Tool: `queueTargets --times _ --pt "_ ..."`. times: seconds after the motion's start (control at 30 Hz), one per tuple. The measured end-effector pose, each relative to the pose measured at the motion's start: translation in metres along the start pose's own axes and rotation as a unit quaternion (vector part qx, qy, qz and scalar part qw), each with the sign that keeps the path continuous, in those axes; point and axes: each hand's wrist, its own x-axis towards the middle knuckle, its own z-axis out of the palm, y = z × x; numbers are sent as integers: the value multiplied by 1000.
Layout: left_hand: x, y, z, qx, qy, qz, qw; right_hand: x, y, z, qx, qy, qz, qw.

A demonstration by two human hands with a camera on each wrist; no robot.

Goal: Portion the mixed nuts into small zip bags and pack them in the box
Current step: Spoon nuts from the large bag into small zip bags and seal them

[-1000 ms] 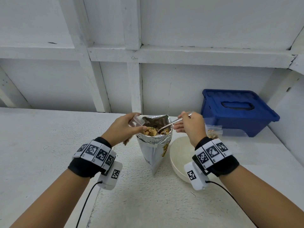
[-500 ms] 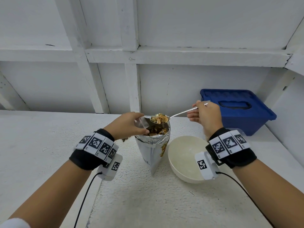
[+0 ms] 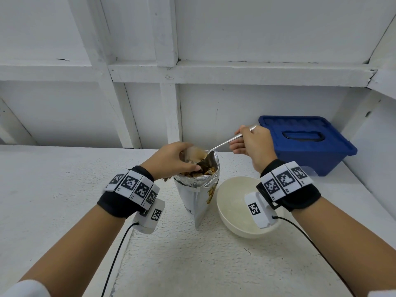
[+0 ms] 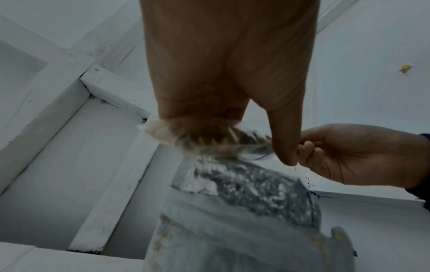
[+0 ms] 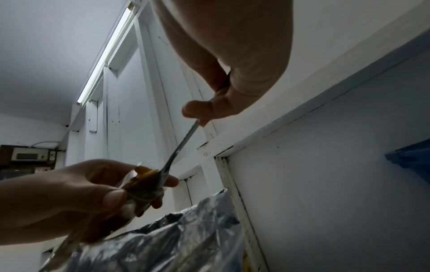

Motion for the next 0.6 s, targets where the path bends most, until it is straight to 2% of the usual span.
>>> queueTargets --times 0.23,0.47,0.6 --pt "0 -2 7 -28 30 -8 999 -4 -7 18 -40 -57 -61 996" --pt "-4 -9 14 -93 99 -33 990 -18 -22 23 -115 -53 -227 966" --pt "-5 -15 18 -125 127 -22 984 -21 -30 23 -118 -65 -285 949"
